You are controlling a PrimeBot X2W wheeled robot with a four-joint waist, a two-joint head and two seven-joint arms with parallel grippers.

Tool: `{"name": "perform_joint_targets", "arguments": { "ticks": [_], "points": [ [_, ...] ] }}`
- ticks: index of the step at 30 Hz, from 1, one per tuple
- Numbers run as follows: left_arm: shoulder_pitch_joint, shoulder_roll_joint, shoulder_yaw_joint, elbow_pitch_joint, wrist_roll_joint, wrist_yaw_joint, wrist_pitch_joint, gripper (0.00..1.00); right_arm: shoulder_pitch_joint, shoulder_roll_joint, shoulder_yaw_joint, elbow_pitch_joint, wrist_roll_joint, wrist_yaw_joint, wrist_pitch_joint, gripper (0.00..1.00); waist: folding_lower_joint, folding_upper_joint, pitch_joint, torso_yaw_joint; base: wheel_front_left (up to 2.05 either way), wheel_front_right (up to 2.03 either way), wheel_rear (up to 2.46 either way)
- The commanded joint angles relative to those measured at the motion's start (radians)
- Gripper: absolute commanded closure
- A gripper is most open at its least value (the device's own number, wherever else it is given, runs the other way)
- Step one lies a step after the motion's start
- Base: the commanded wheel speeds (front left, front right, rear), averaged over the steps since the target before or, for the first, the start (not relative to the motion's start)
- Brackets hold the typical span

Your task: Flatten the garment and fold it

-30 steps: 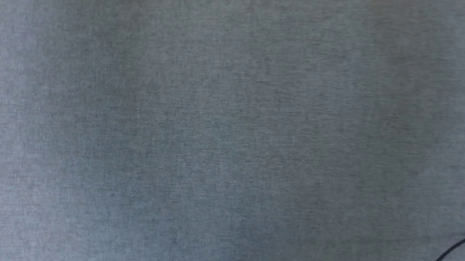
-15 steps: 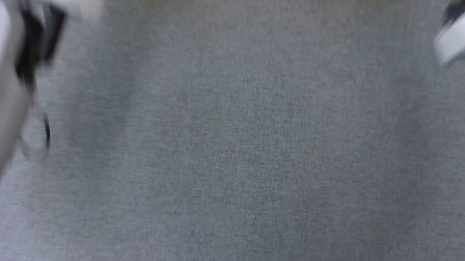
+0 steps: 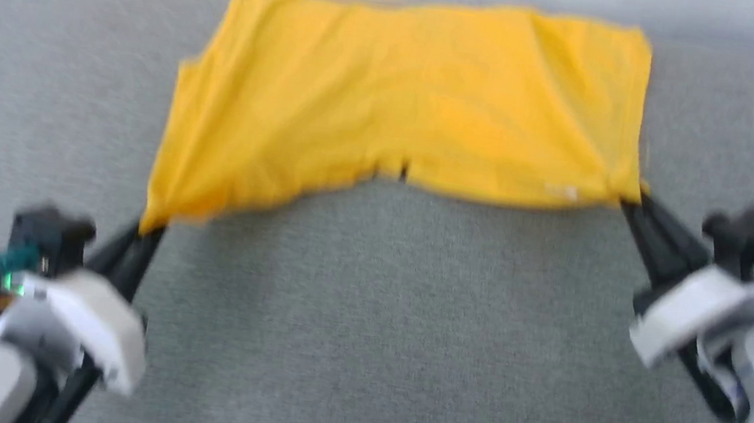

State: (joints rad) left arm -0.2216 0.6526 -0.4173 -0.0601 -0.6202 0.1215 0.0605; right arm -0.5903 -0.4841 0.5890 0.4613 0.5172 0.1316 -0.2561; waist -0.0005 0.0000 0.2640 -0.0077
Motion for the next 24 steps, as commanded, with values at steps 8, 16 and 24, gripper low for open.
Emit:
{"name": "perform_joint_targets", "arguments": {
  "ticks": [8,16,24],
  "points": [
    [0.239,0.12,-0.03,-0.161,-0.103,0.022,0.183,1.0,0.241,-0.107,-0.008,-0.114,0.067,-0.001,0.065,1.0,0.0005,0.0,-0.171,0.065,0.0,0.0,0.0],
    [0.382,0.183,-0.076,-0.273,-0.195,0.051,0.344,1.0,0.47,-0.221,-0.053,-0.255,0.2,-0.001,0.267,1.0,0.0005,0.0,-0.241,0.065,0.0,0.0,0.0],
    [0.476,0.234,-0.107,-0.349,-0.29,0.08,0.481,1.0,0.66,-0.3,-0.131,-0.389,0.278,-0.001,0.438,1.0,0.0005,0.0,-0.256,0.063,0.0,0.0,0.0]
  ]
}}
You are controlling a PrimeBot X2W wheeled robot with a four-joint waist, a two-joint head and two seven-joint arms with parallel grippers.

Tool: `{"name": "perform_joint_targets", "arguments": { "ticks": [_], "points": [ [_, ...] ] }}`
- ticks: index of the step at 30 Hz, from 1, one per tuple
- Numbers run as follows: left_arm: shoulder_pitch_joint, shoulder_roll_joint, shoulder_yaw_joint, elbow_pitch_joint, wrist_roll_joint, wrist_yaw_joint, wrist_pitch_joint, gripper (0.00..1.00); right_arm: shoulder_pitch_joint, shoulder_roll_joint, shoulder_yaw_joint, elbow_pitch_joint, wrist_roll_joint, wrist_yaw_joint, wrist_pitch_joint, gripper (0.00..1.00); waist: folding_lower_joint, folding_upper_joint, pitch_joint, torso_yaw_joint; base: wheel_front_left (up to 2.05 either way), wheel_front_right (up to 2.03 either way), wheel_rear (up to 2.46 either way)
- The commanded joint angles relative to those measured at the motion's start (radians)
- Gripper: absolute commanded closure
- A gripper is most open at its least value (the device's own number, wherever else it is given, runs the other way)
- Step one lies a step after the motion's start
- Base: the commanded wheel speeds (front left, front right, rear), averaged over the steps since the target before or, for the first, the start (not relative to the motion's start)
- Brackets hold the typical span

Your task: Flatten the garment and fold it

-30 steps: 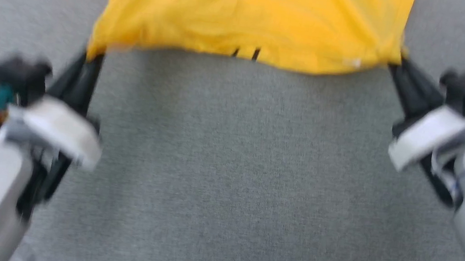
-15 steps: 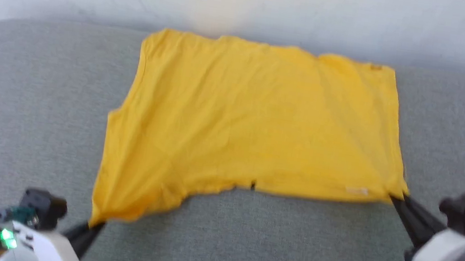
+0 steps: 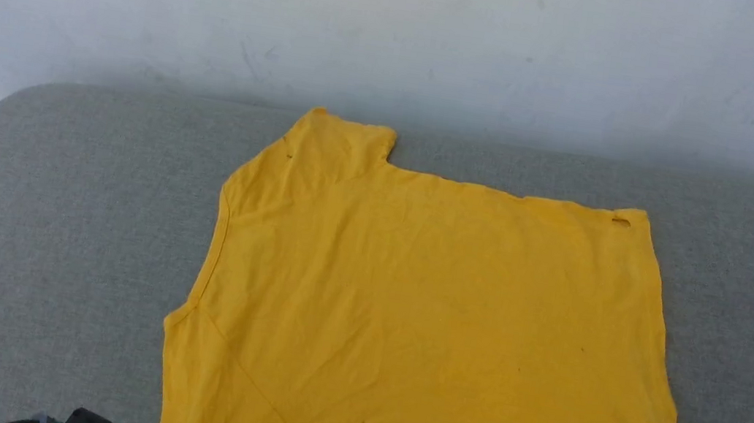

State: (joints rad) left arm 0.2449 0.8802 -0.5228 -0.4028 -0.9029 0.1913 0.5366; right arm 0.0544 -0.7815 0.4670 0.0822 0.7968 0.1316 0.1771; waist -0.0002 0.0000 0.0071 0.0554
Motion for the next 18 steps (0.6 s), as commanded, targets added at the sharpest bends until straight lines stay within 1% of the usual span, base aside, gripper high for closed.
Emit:
{"name": "perform_joint_targets", "arguments": {
  "ticks": [1,4,8,9,11,13,18],
  "points": [
    [0.015,0.009,-0.004,-0.013,-0.008,0.014,0.008,1.0,0.034,0.0,-0.023,-0.024,0.004,-0.001,0.012,1.0,0.0002,0.0,0.004,-0.001,0.0,0.0,0.0],
    [0.006,0.0,-0.01,-0.024,0.014,0.01,-0.01,1.0,0.064,0.012,-0.066,-0.057,0.003,-0.001,0.01,1.0,0.0002,0.0,0.017,-0.006,0.0,0.0,0.0],
    [-0.053,-0.055,0.012,-0.029,0.037,0.004,-0.078,1.0,0.071,0.039,-0.118,-0.091,0.01,-0.001,-0.01,1.0,0.0002,0.0,0.035,-0.008,0.0,0.0,0.0],
    [-0.073,-0.073,0.023,-0.027,0.042,0.008,-0.097,1.0,0.069,0.049,-0.132,-0.098,0.02,-0.001,-0.015,1.0,0.0002,0.0,0.041,-0.008,0.0,0.0,0.0],
    [-0.124,-0.102,0.036,-0.027,0.056,0.0,-0.13,1.0,0.062,0.07,-0.16,-0.111,0.05,-0.001,-0.024,1.0,0.0002,0.0,0.052,-0.008,0.0,0.0,0.0],
    [-0.178,-0.132,0.053,-0.024,0.069,-0.006,-0.165,1.0,0.048,0.07,-0.177,-0.122,0.046,-0.001,-0.024,1.0,0.0002,0.0,0.068,-0.011,0.0,0.0,0.0],
    [-0.308,-0.183,0.087,0.013,0.116,-0.023,-0.245,1.0,-0.013,0.099,-0.211,-0.136,0.046,-0.001,-0.025,1.0,0.0002,0.0,0.121,-0.025,0.0,0.0,0.0]
  ]
}}
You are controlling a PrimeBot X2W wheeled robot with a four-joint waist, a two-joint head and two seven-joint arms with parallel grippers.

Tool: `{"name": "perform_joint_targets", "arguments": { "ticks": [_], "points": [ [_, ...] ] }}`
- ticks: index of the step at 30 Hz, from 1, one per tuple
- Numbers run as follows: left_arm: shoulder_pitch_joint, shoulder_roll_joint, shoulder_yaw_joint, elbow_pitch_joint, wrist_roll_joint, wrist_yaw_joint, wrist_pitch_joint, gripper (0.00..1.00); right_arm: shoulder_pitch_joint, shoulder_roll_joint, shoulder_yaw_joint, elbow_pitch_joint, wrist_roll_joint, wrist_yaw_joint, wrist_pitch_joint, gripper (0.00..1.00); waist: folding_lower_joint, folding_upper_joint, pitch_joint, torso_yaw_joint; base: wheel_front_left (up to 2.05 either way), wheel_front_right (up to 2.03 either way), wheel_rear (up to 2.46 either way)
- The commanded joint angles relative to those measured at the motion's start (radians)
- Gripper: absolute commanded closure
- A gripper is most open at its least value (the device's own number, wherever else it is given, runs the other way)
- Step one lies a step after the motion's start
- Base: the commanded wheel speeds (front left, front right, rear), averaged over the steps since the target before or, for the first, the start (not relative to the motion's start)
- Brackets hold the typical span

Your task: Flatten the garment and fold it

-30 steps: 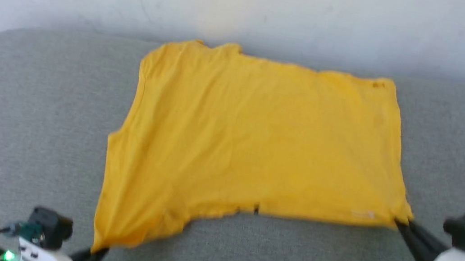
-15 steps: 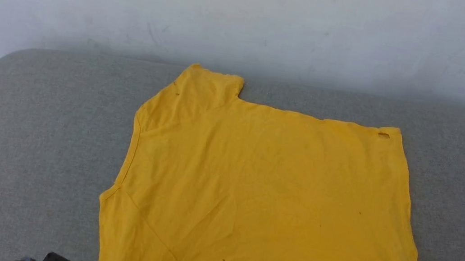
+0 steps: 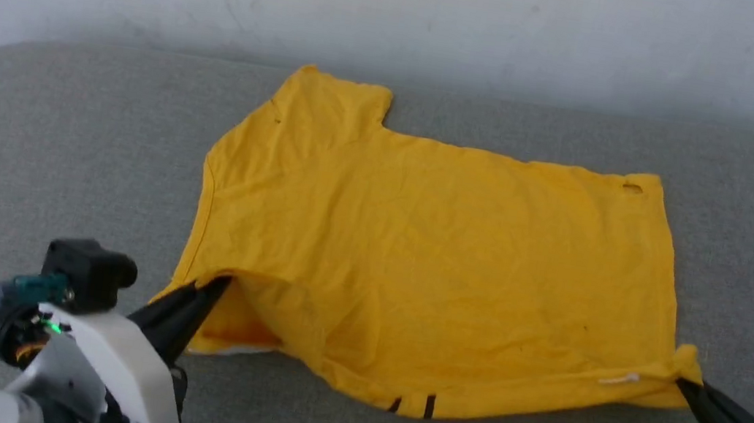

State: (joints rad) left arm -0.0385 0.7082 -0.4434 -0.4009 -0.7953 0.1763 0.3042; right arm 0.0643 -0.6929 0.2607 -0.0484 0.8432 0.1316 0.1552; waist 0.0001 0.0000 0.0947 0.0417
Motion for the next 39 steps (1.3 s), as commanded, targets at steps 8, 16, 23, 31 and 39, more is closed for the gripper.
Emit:
{"name": "perform_joint_targets", "arguments": {
  "ticks": [8,16,23,31,39],
  "points": [
    [-0.188,-0.04,0.033,0.159,0.046,-0.035,-0.051,1.0,-0.162,0.023,0.004,0.069,-0.057,-0.001,-0.001,1.0,-0.0001,0.0,0.129,-0.02,0.0,0.0,0.0],
    [-0.31,-0.082,-0.015,0.317,0.078,-0.079,-0.044,1.0,-0.275,0.05,0.039,0.179,-0.128,-0.001,0.028,1.0,-0.0001,0.0,0.188,-0.022,0.0,0.0,0.0],
    [-0.376,-0.123,-0.046,0.443,0.107,-0.088,-0.053,1.0,-0.334,0.077,0.058,0.243,-0.165,-0.001,0.015,1.0,-0.0001,0.0,0.212,-0.025,0.0,0.0,0.0],
    [-0.421,-0.18,-0.044,0.589,0.1,-0.078,-0.09,0.0,-0.387,0.114,0.089,0.339,-0.211,-0.001,-0.011,0.0,-0.0001,0.0,0.2,-0.024,0.0,0.0,0.0],
    [-0.376,-0.228,-0.001,0.605,0.031,-0.047,-0.121,0.0,-0.377,0.166,0.057,0.386,-0.218,-0.001,0.041,0.0,-0.0001,0.0,0.107,-0.02,0.0,0.0,0.0]
  ]
}}
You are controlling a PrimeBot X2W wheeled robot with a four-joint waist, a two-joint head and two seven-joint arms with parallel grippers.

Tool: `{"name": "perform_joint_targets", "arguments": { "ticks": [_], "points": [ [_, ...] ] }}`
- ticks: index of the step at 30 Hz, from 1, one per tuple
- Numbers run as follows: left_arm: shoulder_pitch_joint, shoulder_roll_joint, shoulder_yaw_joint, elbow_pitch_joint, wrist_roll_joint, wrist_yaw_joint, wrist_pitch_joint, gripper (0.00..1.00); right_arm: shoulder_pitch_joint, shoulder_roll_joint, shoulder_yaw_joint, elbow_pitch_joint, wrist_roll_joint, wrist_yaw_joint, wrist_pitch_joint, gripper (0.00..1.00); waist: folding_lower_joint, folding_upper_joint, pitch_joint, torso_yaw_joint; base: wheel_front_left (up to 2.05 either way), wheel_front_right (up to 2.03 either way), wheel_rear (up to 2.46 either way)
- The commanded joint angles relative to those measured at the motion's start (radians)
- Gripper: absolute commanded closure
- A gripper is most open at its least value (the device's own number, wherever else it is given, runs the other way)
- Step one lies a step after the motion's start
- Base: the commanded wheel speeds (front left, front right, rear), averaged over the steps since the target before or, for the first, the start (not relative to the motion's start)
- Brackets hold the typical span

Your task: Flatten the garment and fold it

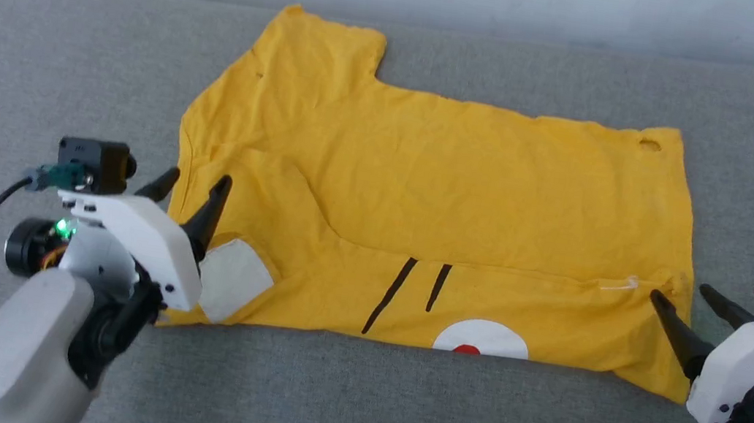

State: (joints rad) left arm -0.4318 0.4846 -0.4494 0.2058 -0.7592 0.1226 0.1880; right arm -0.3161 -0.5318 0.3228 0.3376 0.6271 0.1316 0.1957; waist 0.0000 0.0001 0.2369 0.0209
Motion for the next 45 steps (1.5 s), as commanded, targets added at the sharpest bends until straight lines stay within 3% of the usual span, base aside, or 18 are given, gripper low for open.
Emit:
{"name": "perform_joint_targets", "arguments": {
  "ticks": [1,6,11,17,23,32,34,37,38,40,45],
  "points": [
    [0.035,-0.009,0.014,-0.017,-0.02,0.017,-0.005,0.0,0.01,0.011,-0.021,0.0,-0.01,-0.001,0.006,0.0,0.0,-0.0001,-0.047,0.002,0.0,0.0,0.0],
    [0.15,0.002,0.044,-0.132,-0.046,0.1,0.008,0.0,0.073,0.074,-0.136,-0.024,-0.091,-0.001,0.06,0.0,0.0,-0.0001,-0.087,-0.003,0.0,0.0,0.0],
    [0.259,0.027,0.042,-0.239,-0.042,0.192,0.052,0.0,0.157,0.212,-0.29,-0.103,-0.212,-0.001,0.161,0.0,0.0,-0.0001,-0.098,-0.016,0.0,0.0,0.0],
    [0.322,0.055,0.025,-0.298,0.001,0.285,0.091,0.0,0.247,0.361,-0.383,-0.252,-0.356,-0.001,0.27,0.0,0.0,-0.0001,-0.082,-0.034,0.0,0.0,0.0],
    [0.337,0.078,0.006,-0.284,0.047,0.34,0.115,0.0,0.32,0.428,-0.418,-0.379,-0.454,-0.001,0.368,0.0,0.0,-0.0001,-0.05,-0.048,0.0,0.0,0.0],
    [0.328,0.135,-0.036,-0.195,0.123,0.423,0.208,0.0,0.348,0.458,-0.435,-0.488,-0.468,-0.001,0.412,0.0,0.0,-0.0001,0.004,-0.069,0.0,0.0,0.0],
    [0.327,0.126,-0.048,-0.185,0.108,0.413,0.232,0.0,0.342,0.461,-0.439,-0.497,-0.465,-0.001,0.409,0.0,0.0,-0.0001,0.015,-0.072,0.0,0.0,0.0],
    [0.326,0.093,-0.058,-0.178,0.057,0.364,0.25,0.0,0.335,0.465,-0.442,-0.504,-0.463,-0.001,0.406,0.0,0.0,-0.0001,0.025,-0.072,0.0,0.0,0.0],
    [0.328,0.082,-0.061,-0.174,0.038,0.345,0.256,0.14,0.333,0.465,-0.443,-0.504,-0.464,-0.001,0.406,0.0,0.0,-0.0001,0.027,-0.071,0.0,0.0,0.0],
    [0.33,0.067,-0.064,-0.165,0.012,0.319,0.259,1.0,0.329,0.463,-0.449,-0.502,-0.472,-0.001,0.405,0.0,0.0,-0.0001,0.026,-0.067,0.0,0.0,0.0],
    [0.325,0.041,-0.037,-0.158,-0.006,0.292,0.188,1.0,0.324,0.449,-0.465,-0.483,-0.497,-0.001,0.41,0.0,0.0,-0.0001,-0.003,-0.047,0.0,0.0,0.0]
  ]
}}
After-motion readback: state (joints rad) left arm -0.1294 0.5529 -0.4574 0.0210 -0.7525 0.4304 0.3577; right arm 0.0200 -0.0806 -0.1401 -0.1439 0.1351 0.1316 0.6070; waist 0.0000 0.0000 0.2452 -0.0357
